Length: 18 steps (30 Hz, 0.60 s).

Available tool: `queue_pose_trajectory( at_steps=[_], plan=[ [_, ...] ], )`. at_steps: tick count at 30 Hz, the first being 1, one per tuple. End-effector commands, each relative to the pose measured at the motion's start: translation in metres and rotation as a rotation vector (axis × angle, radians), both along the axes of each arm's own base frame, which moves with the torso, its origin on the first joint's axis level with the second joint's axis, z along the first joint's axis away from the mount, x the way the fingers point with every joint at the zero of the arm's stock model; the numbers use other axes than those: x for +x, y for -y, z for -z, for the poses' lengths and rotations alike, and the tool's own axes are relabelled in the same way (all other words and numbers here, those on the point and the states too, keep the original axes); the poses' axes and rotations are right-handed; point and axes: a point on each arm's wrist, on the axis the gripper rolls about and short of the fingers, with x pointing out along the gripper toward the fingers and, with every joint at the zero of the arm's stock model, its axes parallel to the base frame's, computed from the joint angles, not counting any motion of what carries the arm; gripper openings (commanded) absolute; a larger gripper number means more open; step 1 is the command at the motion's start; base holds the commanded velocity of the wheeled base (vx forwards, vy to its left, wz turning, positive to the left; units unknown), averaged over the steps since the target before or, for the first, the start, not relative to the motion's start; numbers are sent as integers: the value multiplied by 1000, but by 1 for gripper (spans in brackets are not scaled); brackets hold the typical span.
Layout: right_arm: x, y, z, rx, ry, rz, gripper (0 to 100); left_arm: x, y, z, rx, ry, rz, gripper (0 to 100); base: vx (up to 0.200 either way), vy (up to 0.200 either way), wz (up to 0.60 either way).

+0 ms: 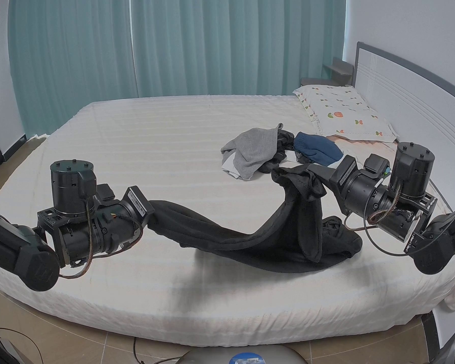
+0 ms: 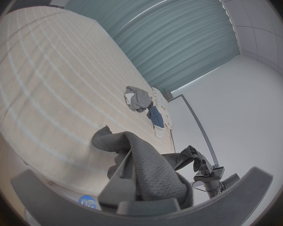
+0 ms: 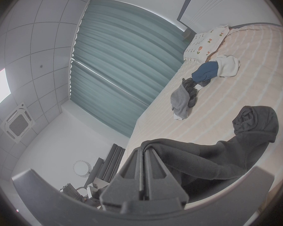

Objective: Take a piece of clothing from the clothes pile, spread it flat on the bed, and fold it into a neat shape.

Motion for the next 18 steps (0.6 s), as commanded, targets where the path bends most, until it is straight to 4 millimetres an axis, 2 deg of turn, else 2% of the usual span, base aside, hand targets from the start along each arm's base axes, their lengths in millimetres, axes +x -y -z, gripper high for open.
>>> queue_pose_trajectory(
  at_steps=[1, 18],
  plan=[
    [-1, 0, -1, 7, 14, 0, 0, 0, -1, -1, -2, 4, -2, 0, 0, 200, 0],
    [-2, 0, -3, 20, 33, -6, 0, -1, -5, -5, -4, 20, -13, 0, 0, 200, 0]
  ],
)
